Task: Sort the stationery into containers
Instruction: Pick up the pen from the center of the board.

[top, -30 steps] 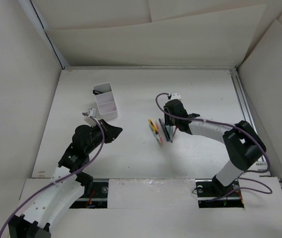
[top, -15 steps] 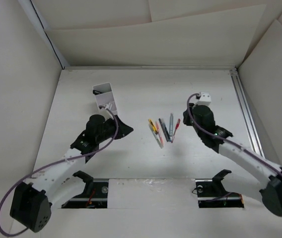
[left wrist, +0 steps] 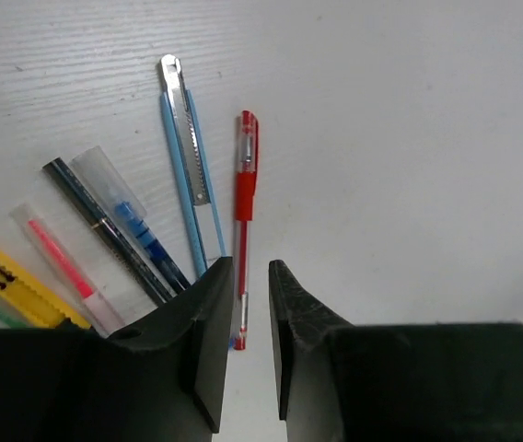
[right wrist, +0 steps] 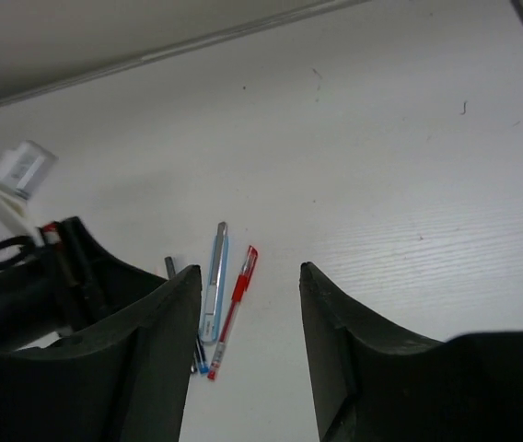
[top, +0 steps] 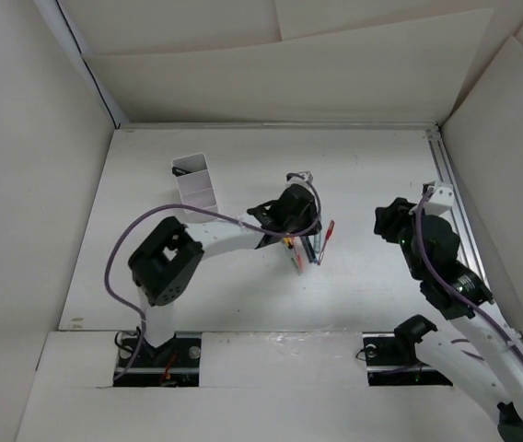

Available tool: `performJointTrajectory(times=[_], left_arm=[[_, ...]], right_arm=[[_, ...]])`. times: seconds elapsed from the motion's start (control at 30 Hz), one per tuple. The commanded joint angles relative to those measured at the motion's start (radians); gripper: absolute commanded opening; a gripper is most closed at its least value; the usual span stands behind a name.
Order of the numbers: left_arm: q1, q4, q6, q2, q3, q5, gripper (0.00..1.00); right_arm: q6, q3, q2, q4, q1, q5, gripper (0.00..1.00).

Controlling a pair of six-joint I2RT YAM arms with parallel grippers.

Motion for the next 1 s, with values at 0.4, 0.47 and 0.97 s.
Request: performJointTrajectory(times=[0.4,0.47,0.97], left_arm=[[-0.062,-0.216,-0.042,0.312,0.385,-0.395,0.26],[-0.071,-0.234,-0.033,0.326,0.421,-0.425,0.26],[-0.071,-0.314,-0.004,0.464,0.538,-0.48,0.26]], right_arm=[[-0.053,0.02,-0.11,-0.064,-0.033,-0.069,0.57],[-0.053,0.011,-0.121,-0.064,-0.033,-0.078,0.57],[-0.072,0.011,-0.178,-0.075,-0.033,-0.097,0.57]])
